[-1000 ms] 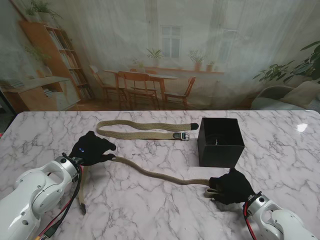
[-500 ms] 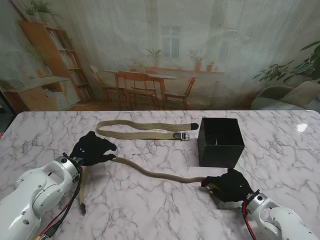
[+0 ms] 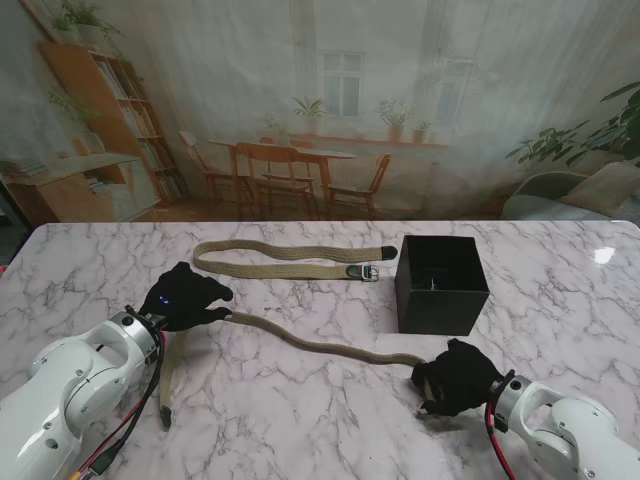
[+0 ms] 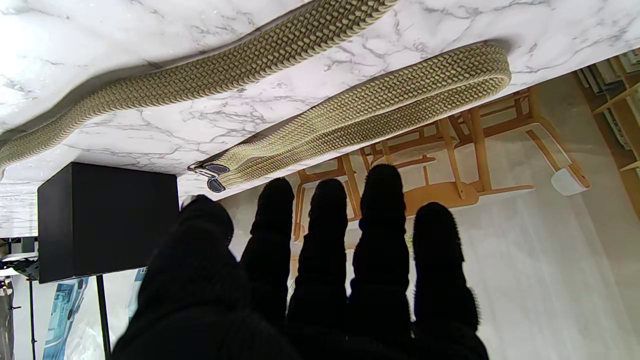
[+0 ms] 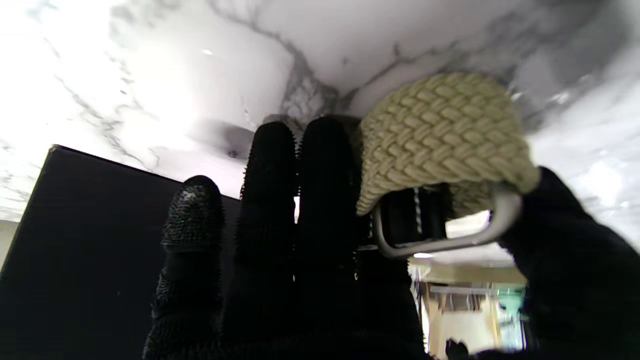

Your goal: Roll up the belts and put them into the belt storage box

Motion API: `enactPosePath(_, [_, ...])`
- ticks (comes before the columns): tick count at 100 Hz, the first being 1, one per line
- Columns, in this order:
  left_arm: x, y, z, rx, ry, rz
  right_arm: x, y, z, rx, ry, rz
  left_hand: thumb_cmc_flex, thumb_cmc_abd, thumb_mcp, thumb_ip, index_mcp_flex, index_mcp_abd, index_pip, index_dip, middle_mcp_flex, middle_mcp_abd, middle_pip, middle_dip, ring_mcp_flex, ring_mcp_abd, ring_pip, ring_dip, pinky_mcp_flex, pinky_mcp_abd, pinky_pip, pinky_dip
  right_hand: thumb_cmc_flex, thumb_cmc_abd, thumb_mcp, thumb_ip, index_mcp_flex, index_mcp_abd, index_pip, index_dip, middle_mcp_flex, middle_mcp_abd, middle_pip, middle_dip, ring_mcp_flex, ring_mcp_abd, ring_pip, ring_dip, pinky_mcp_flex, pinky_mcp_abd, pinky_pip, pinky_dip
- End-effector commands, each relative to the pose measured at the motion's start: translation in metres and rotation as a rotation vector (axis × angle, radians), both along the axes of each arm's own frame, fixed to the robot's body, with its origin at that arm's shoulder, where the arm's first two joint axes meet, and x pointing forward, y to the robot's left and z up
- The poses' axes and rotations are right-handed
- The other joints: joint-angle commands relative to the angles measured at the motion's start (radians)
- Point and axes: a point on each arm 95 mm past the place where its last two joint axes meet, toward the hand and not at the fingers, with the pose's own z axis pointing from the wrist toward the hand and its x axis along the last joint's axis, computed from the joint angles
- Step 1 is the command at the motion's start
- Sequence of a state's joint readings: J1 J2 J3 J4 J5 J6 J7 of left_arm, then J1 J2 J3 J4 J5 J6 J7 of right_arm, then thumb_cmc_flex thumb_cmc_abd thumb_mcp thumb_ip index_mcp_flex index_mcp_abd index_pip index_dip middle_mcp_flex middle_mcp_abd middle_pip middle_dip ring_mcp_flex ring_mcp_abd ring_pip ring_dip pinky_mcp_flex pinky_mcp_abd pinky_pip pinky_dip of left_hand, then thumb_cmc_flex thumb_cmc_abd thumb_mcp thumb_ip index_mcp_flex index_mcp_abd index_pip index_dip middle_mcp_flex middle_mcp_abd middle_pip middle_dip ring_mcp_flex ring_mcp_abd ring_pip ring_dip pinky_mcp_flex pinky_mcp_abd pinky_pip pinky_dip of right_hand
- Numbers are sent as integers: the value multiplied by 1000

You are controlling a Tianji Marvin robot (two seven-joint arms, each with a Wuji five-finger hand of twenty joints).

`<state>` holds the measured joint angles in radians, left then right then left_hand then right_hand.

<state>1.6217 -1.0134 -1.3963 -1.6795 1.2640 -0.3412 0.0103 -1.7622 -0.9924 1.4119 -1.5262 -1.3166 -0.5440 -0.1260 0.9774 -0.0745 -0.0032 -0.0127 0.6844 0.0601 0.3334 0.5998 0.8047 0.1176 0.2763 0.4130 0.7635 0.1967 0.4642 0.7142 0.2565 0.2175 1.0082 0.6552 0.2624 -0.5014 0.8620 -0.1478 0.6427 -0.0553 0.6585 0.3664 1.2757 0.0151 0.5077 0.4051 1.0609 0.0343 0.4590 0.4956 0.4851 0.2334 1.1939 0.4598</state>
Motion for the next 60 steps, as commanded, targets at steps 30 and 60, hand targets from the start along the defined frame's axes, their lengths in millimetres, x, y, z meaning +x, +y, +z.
enactPosePath(30, [-1,1,-2,1,11,2,-8,5,20,-166,86,83,38,29,-10,-4,-12,25,-13,-4,17,19,11,9,-2,24,-11,-7,-10,33,-25,-9,-90,48,-50,41,-197,226,-152,-42,-235,13,-107,-24,-181,-6,-144,-90,-101,-43,-93,-14])
enactPosePath(60, [0,2,-2,2,10,2,-10,4,33,-233,86,105,42,28,-9,-4,-13,25,-12,-4,16,18,10,9,-2,24,-11,-8,-9,34,-26,-9,-1,-16,188,101,-230,223,-196,7,-305,6,-100,-38,-219,-9,-152,-111,-116,-43,-118,-9])
